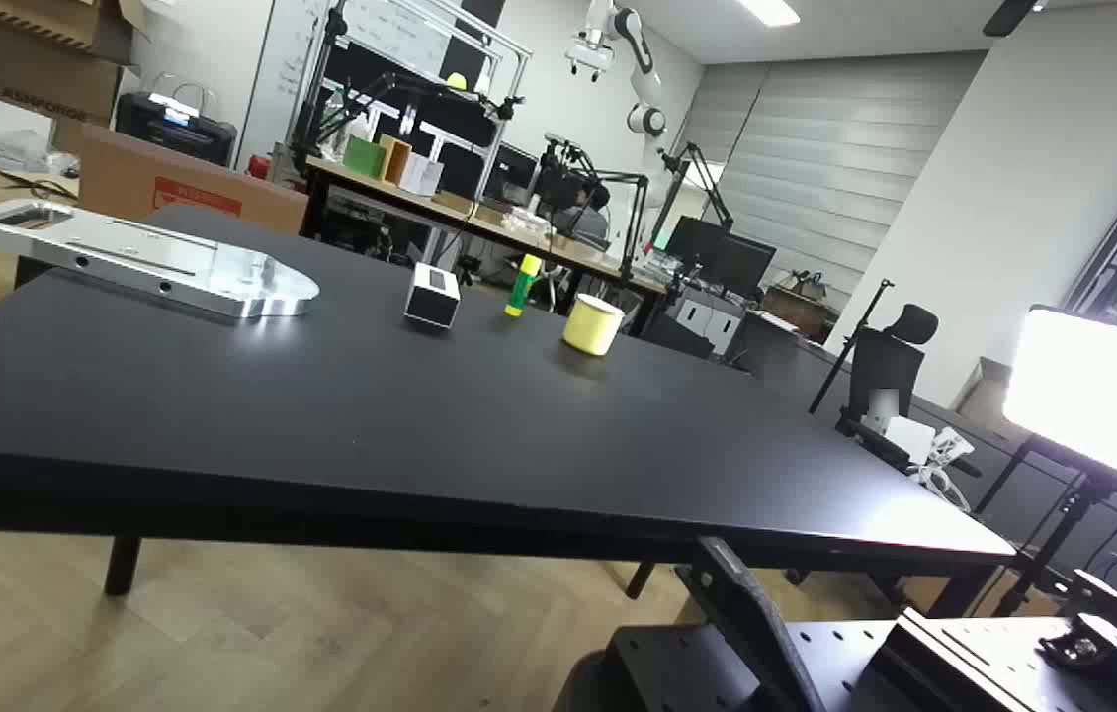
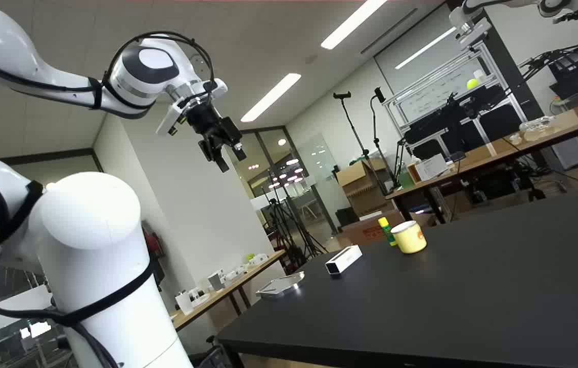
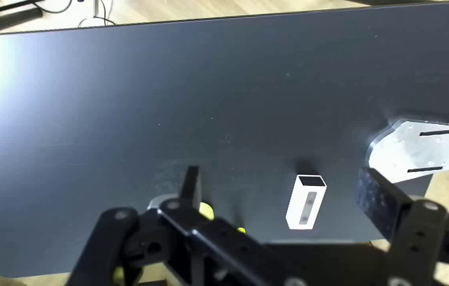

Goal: Put the glue inside the mug

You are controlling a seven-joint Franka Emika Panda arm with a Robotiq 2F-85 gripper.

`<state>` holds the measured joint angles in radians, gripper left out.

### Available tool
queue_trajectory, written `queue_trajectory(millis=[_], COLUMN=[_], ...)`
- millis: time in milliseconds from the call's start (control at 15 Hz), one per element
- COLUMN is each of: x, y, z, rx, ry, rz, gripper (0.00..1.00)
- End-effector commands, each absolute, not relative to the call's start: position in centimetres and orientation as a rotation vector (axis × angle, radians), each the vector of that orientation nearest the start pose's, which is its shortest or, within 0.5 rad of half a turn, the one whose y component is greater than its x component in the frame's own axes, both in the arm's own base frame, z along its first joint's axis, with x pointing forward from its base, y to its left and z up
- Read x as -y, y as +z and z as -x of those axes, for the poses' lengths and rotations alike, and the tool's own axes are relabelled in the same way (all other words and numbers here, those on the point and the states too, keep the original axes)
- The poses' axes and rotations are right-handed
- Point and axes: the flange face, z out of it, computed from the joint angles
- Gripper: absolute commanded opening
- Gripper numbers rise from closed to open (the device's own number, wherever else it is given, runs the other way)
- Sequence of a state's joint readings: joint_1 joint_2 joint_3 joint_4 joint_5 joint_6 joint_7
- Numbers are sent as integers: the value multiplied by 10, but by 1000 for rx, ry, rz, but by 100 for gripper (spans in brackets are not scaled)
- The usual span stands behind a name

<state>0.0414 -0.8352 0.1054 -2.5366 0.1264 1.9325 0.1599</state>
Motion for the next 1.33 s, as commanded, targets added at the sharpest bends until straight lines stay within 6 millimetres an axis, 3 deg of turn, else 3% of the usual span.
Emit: queue_trajectory(millis=[0, 533, 800, 1267], x=[-62, -61, -50, -27], y=[553, 552, 530, 458], z=[-319, -323, -369, -485], rx=[-106, -91, 68, 493], ry=[-337, -340, -346, -196], rz=[3046, 3052, 3095, 3109], gripper=[100, 100, 100, 100])
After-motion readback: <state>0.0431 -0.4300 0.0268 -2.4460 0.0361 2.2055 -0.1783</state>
